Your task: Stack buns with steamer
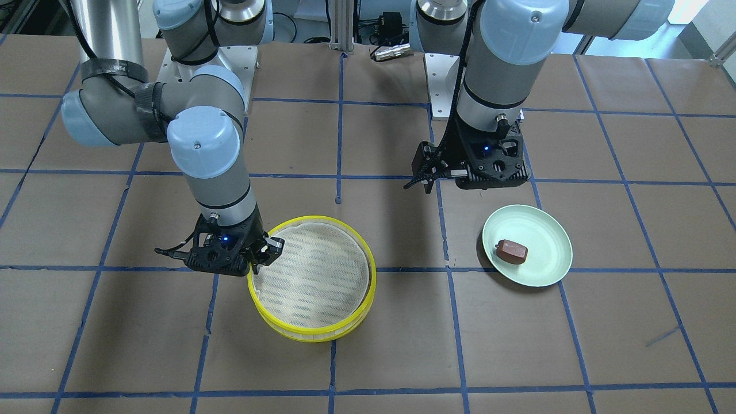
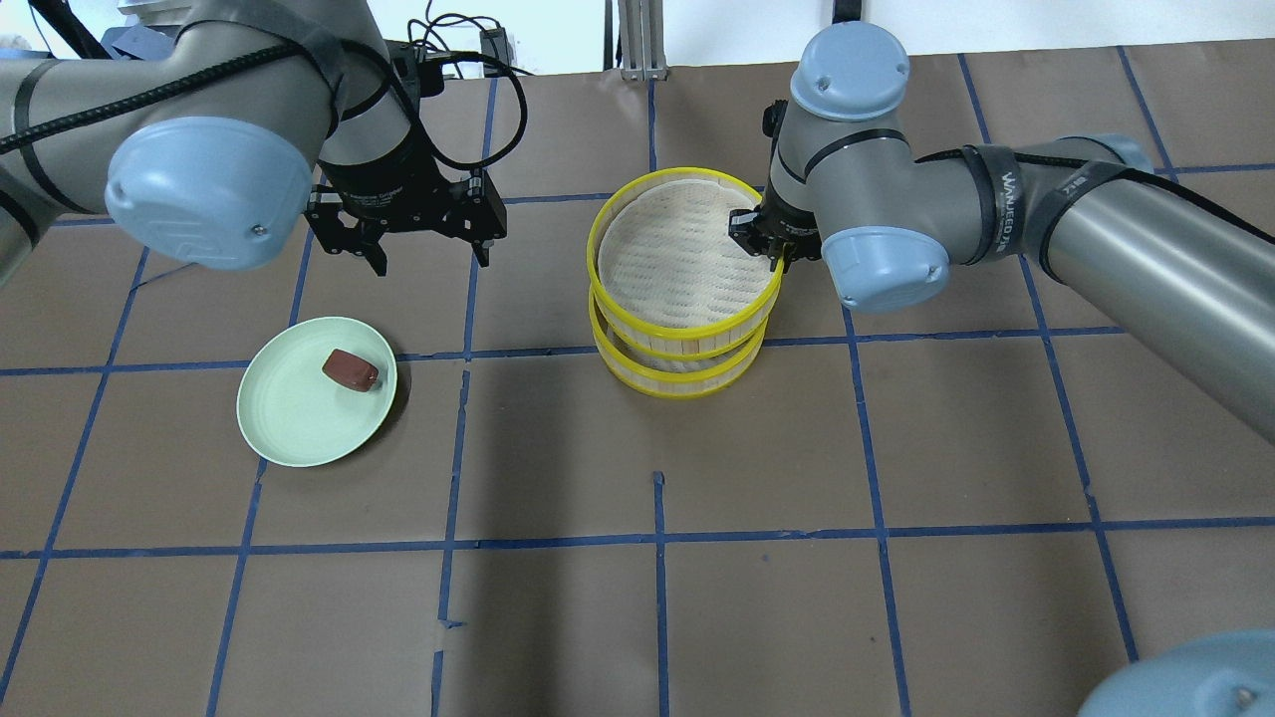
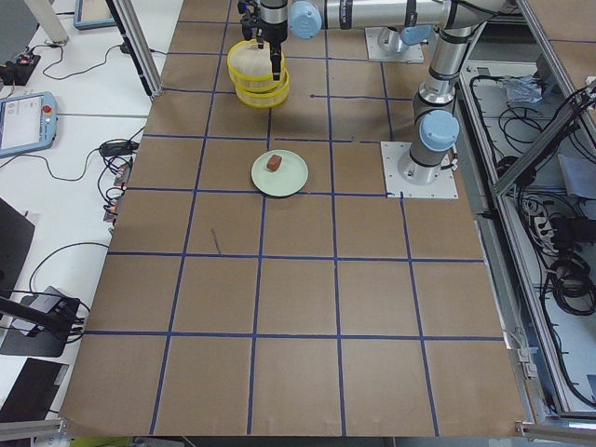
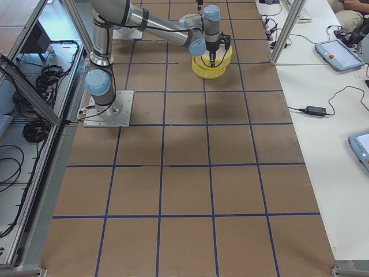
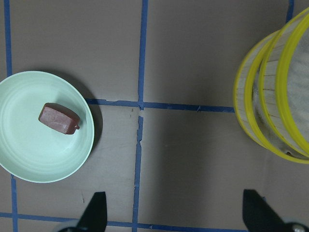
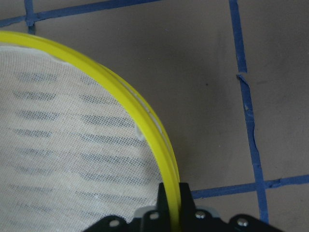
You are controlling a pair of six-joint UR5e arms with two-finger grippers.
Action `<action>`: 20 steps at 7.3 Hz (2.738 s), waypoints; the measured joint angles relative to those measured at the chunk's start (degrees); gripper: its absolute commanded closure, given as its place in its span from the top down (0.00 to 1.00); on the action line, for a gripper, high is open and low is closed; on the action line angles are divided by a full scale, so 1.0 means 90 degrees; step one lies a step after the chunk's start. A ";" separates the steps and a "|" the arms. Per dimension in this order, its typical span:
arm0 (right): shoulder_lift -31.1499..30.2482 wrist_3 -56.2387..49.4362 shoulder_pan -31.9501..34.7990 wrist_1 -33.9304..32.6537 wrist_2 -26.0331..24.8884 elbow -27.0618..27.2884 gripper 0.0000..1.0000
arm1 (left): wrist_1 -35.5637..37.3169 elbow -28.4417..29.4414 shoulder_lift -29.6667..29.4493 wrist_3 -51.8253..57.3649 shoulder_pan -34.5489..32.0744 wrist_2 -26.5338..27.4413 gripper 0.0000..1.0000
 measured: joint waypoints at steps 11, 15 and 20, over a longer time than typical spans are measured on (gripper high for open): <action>0.0024 -0.0098 0.0086 0.0083 0.0042 0.0068 1.00 | 0.0000 0.0000 -0.0010 0.0004 0.0000 0.0002 1.00; -0.1151 -0.0767 -0.0317 0.2031 -0.0024 -0.0337 1.00 | 0.0040 -0.0037 -0.0304 0.0528 0.0288 0.0255 0.96; -0.2193 -0.0929 -0.0669 0.4404 -0.0118 -0.1118 1.00 | 0.1502 -0.1316 -0.0705 0.1453 0.1524 0.0344 0.94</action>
